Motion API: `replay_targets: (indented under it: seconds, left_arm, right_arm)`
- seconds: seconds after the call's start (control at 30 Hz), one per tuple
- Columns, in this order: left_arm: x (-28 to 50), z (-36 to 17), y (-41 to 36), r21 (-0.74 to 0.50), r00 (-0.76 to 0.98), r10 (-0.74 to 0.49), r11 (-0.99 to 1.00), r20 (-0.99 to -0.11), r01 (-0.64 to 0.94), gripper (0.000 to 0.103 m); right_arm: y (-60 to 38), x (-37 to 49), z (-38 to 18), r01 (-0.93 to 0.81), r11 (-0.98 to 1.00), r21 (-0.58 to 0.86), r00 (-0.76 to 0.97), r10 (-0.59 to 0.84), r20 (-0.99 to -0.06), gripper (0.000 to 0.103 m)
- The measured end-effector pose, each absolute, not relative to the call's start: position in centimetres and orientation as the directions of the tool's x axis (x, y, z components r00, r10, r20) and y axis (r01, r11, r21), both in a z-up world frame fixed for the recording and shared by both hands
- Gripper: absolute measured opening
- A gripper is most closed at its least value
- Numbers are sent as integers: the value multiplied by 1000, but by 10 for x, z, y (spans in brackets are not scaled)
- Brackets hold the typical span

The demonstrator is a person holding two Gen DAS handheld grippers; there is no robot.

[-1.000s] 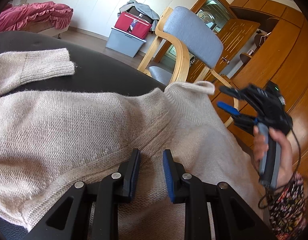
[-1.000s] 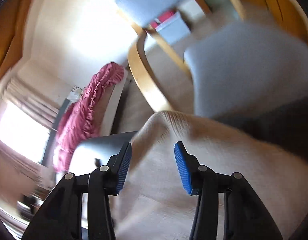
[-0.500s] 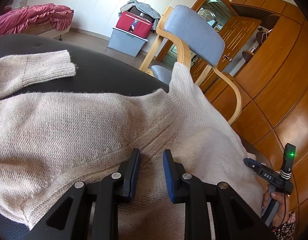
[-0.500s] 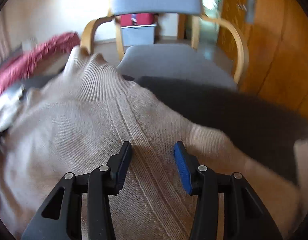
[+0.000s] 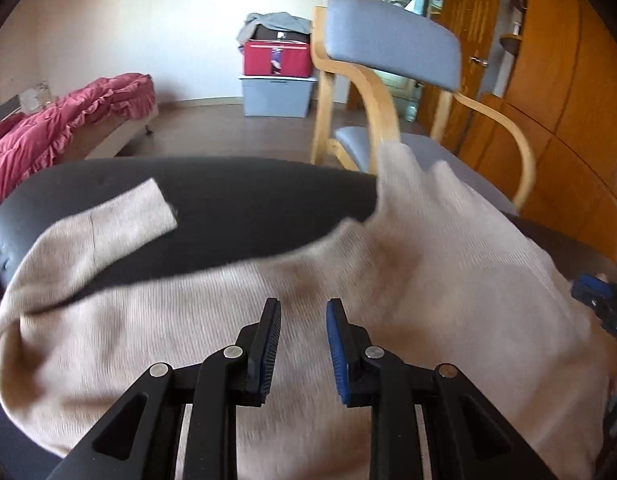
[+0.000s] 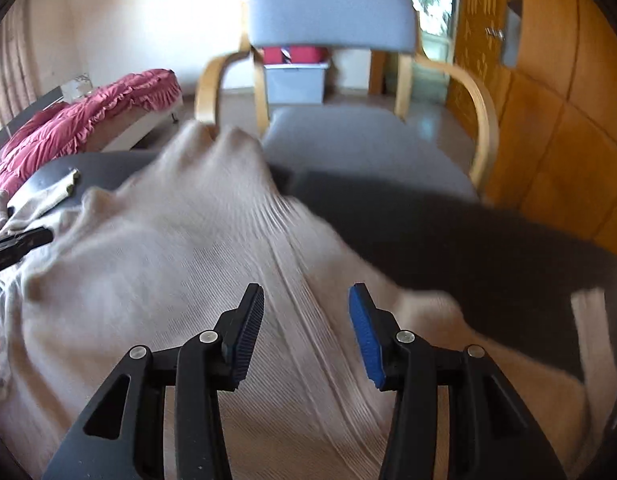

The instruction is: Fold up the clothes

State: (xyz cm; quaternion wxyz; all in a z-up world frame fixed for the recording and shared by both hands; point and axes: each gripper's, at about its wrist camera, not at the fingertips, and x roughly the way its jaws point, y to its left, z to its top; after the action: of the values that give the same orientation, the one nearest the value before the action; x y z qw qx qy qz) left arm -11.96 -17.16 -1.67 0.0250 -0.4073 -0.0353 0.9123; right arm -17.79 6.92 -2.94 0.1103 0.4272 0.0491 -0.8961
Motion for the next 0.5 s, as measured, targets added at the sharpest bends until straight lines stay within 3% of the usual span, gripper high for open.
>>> replay_targets:
  seconds: [0.17, 0.37, 0.5]
  left_arm:
    - [-150, -35, -160, -41, -661, 40, -999, -750, -14, 27]
    - [-137, -36, -177, -126, -675, 81, -992, -733, 18, 27]
    - [-136, -37, -183, -146, -679, 91, -989, -729, 24, 27]
  right_arm:
    - [40, -203, -26, 292, -956, -34, -607, -158, -779, 48]
    - [25, -202, -38, 275, -950, -145, -625, -62, -778, 48]
    - [26, -188, -35, 328, -936, -128, -598, -101, -795, 50]
